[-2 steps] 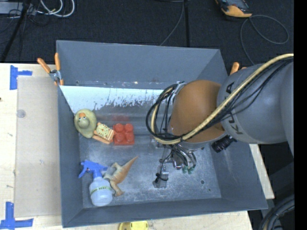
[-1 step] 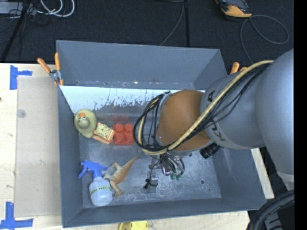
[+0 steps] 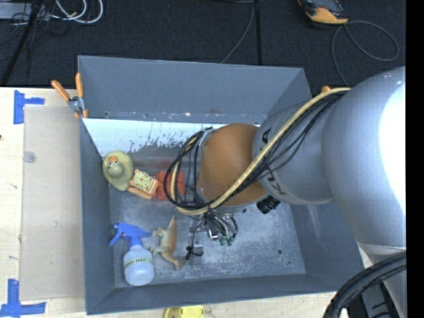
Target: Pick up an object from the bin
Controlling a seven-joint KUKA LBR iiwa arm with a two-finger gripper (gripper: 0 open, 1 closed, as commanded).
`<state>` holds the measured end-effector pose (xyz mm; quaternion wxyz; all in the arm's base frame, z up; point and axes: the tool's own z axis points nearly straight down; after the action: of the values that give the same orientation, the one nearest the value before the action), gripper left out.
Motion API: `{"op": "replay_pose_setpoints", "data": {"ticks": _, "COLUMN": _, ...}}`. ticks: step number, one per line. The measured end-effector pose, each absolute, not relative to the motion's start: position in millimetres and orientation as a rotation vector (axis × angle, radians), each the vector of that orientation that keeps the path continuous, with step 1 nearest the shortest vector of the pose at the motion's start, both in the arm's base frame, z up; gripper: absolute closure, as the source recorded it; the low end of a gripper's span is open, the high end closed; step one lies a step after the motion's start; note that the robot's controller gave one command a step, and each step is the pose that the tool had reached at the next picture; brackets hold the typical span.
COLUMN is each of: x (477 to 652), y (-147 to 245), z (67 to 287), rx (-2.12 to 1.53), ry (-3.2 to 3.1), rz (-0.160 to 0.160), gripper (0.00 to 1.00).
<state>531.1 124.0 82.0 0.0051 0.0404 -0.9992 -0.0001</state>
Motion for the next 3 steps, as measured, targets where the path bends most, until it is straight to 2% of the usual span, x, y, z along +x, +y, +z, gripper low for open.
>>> {"op": "replay_pose_setpoints", "data": {"ticks": 1, "x": 543.8, "y": 163, "z": 78, "rx": 0.167, "ry": -3.138, "rz": 0.002, "gripper": 0.0}}
{"op": "replay_pose_setpoints", "data": {"ticks": 2, "x": 544.7, "y": 174, "z": 78, "rx": 0.168, "ry": -3.139, "rz": 0.003, "gripper": 0.0}}
{"op": "replay_pose_setpoints", "data": {"ticks": 3, "x": 525.7, "y": 119, "z": 69, "rx": 0.601, "ry": -3.081, "rz": 0.002, "gripper": 1.0}}
